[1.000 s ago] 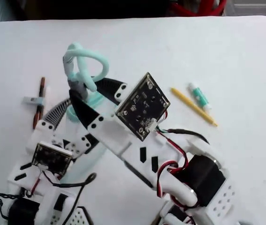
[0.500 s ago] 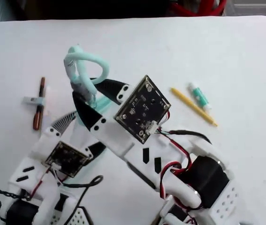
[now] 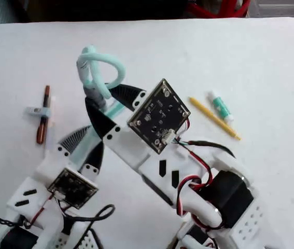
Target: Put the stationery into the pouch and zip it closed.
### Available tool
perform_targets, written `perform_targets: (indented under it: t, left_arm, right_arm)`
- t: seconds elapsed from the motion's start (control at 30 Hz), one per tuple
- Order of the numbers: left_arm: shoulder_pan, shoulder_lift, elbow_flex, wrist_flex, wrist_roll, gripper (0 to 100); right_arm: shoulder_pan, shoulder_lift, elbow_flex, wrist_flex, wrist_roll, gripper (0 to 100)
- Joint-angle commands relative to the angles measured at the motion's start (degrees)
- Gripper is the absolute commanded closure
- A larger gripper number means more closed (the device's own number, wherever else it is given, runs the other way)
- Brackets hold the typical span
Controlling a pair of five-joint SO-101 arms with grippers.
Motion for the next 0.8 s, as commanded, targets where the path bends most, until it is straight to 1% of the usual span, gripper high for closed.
perform_targets:
  t: [0.0, 0.1, 0.2, 0.3, 0.33, 0.43, 0.47, 0.6, 0.77]
  left_arm:
    - [0.5, -0.2, 0.0, -3.3, -0.2, 98]
    - [0.5, -0.2, 0.1, -6.7, -0.2, 98]
    - [0.5, -0.2, -0.2, -7.4, -0.1, 98]
    - [0.5, -0.2, -0.2, -8.2, 0.0, 98]
    - [0.5, -0.2, 0.0, -9.3, 1.1, 98]
    - [0.5, -0.2, 0.1, -12.9, 8.2, 98]
    - [0.5, -0.2, 0.0, -13.7, 9.4, 98]
    - [0.5, -0.1, 0.0, -15.6, 10.9, 98]
    - [0.8, -0.2, 0.0, -16.0, 10.9, 98]
  right_arm:
    - [1.0, -0.6, -0.3, 0.3, 0.7, 98.1]
    - [5.8, -0.3, -0.3, -1.1, 0.7, 98.1]
    - [14.2, -0.1, 0.6, -4.3, 0.7, 98.1]
    - [21.3, -0.1, 6.6, -10.9, 0.7, 98.1]
    - [23.0, -0.1, 9.6, -13.6, 0.8, 98.1]
    - [27.0, -0.1, 19.7, -23.3, 0.9, 98.1]
    - [28.4, -0.2, 22.8, -26.7, 0.9, 98.1]
    - [32.7, -0.2, 31.9, -37.8, 0.9, 98.1]
    - [37.0, 2.9, 37.1, -47.0, 0.9, 98.1]
